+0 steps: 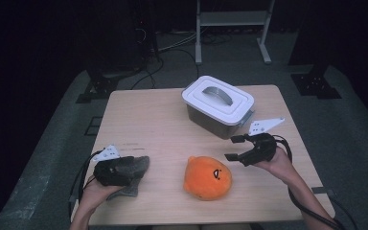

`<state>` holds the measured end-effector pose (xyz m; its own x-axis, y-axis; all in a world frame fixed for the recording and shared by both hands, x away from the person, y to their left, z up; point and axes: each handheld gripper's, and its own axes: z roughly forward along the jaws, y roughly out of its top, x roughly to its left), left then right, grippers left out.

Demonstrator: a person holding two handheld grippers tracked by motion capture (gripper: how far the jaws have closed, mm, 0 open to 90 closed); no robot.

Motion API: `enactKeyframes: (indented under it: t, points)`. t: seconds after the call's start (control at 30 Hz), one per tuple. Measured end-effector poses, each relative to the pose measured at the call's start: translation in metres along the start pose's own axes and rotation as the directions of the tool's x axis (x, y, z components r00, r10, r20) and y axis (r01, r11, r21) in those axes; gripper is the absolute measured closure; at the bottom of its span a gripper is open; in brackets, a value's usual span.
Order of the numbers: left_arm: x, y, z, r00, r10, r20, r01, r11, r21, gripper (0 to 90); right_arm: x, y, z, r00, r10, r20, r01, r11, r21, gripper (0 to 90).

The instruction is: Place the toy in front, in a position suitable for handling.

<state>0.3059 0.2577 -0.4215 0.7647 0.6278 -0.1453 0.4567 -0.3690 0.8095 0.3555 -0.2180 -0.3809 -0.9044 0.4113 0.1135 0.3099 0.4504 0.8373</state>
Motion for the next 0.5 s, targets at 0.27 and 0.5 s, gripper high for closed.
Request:
enactKeyframes:
  t: [0.27,0.5]
  points:
    - [-0.002,0.002,0.000,0.9999,0.010,-0.002,-0.010,0.9999,-0.010,18.6,-0.015,0.020,0.000,0.9996,-0.019,0.020,0.019,1.000,0.023,23.4]
    - [-0.005,0.004,-0.002,0.9997,0.022,0.008,-0.022,0.9986,-0.049,16.5,-0.026,0.035,0.002,0.9990,-0.031,0.033,0.030,0.999,0.033,23.3]
